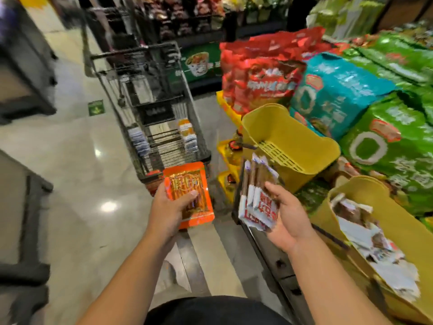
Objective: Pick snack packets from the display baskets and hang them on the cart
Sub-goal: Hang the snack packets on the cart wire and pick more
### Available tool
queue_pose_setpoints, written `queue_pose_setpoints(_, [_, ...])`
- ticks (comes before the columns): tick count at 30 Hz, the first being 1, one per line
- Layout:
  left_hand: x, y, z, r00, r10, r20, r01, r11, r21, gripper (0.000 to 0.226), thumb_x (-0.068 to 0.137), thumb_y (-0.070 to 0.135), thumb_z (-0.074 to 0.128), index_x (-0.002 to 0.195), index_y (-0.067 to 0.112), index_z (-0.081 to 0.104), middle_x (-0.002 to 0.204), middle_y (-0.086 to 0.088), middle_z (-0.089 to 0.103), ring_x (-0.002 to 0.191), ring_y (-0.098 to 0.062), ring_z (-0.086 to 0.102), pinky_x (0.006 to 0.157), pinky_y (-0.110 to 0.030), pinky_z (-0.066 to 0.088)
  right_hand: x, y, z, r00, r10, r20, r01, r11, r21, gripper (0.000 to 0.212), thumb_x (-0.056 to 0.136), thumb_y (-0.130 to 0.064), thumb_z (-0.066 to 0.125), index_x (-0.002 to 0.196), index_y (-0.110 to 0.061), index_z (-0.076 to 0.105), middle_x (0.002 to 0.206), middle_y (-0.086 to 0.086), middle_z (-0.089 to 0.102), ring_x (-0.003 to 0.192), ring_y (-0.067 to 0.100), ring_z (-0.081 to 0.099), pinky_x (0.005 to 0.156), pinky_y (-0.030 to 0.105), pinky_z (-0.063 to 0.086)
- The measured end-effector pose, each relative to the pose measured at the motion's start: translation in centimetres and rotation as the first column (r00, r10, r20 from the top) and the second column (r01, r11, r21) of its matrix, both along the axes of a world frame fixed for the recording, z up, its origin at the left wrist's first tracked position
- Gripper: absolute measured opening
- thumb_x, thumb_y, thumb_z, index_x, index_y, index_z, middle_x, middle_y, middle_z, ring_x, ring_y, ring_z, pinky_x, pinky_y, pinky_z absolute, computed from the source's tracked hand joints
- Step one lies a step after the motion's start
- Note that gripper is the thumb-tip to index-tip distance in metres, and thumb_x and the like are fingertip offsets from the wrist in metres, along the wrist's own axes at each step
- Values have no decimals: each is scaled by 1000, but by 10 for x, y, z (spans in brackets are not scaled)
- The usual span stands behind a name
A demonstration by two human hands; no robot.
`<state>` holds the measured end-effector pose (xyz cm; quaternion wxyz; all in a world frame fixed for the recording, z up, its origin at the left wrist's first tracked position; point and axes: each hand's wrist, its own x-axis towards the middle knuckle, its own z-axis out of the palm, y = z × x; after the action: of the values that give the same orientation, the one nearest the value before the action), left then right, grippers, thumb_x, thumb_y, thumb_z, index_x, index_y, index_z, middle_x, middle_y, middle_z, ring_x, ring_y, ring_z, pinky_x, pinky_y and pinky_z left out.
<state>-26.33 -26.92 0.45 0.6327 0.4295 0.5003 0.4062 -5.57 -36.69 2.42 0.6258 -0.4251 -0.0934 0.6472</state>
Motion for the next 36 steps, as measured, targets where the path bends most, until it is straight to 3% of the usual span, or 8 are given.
queue_pose_setpoints(7, [-72, 111, -17, 999, 50, -1, -50, 998, -36, 38, 88, 1, 72, 123, 11, 62, 108, -10, 77, 98, -30, 74, 74, -41, 63, -61, 123, -12, 999, 23, -35, -28, 988, -151, 38, 65, -24, 85, 95, -3, 76, 94, 15, 73, 77, 29, 73, 69, 38, 60])
queue_pose_setpoints(10, [-100, 166, -18, 1000, 27, -12, -28, 998, -56, 28, 89, 1, 71, 112, 15, 65, 99, -6, 78, 89, -24, 76, 66, -35, 62, -87, 178, -18, 998, -22, -59, 12, 986, -166, 30, 80, -25, 65, 98, -2, 73, 92, 15, 72, 75, 29, 72, 64, 38, 62])
queue_pose_setpoints(14, [-135, 233, -16, 999, 20, -30, -23, 997, -72, 31, 87, 7, 75, 114, 20, 65, 103, -5, 78, 94, -26, 75, 82, -47, 61, -118, 246, -24, 996, -50, -71, 39, 988, -152, 26, 75, -25, 77, 87, -3, 78, 91, 16, 73, 77, 29, 73, 65, 39, 62])
queue_pose_setpoints(17, [-155, 278, -22, 999, 39, -33, -41, 997, -65, 35, 89, 8, 74, 121, 17, 64, 107, -5, 77, 96, -26, 75, 80, -44, 60, -139, 290, -28, 998, -24, -66, 16, 993, -119, 29, 82, -27, 63, 78, -4, 80, 84, 16, 74, 71, 27, 74, 62, 35, 62])
queue_pose_setpoints(25, [-164, 354, -51, 990, 132, -42, -137, 978, -156, 31, 93, 11, 70, 122, 20, 64, 106, -4, 78, 98, -28, 75, 87, -51, 59, -132, 373, -46, 997, -7, -71, -3, 989, -148, 29, 83, -9, 59, 109, 1, 69, 94, 21, 75, 76, 31, 76, 57, 39, 61])
queue_pose_setpoints(28, [-153, 384, -58, 986, 161, -52, -168, 970, -174, 27, 94, 14, 69, 121, 20, 64, 105, -4, 78, 95, -25, 76, 87, -50, 59, -117, 419, -65, 997, 40, -63, -53, 975, -215, 26, 83, -14, 62, 97, 0, 78, 97, 20, 75, 79, 30, 76, 67, 45, 64])
queue_pose_setpoints(32, [-138, 424, -58, 972, 209, -103, -227, 952, -204, 30, 92, 19, 72, 120, 23, 64, 106, -3, 78, 97, -26, 75, 91, -55, 57, -104, 494, -78, 991, 128, -40, -134, 952, -277, 38, 80, -16, 70, 116, -3, 69, 107, 17, 74, 89, 27, 74, 98, 46, 53])
queue_pose_setpoints(36, [-128, 467, -59, 956, 259, -141, -283, 938, -199, 36, 88, 12, 75, 121, 19, 64, 108, -6, 77, 98, -29, 75, 92, -57, 57, -93, 571, -91, 960, 276, -37, -272, 903, -334, 18, 81, -11, 71, 97, -3, 68, 87, 15, 75, 71, 25, 74, 65, 37, 63])
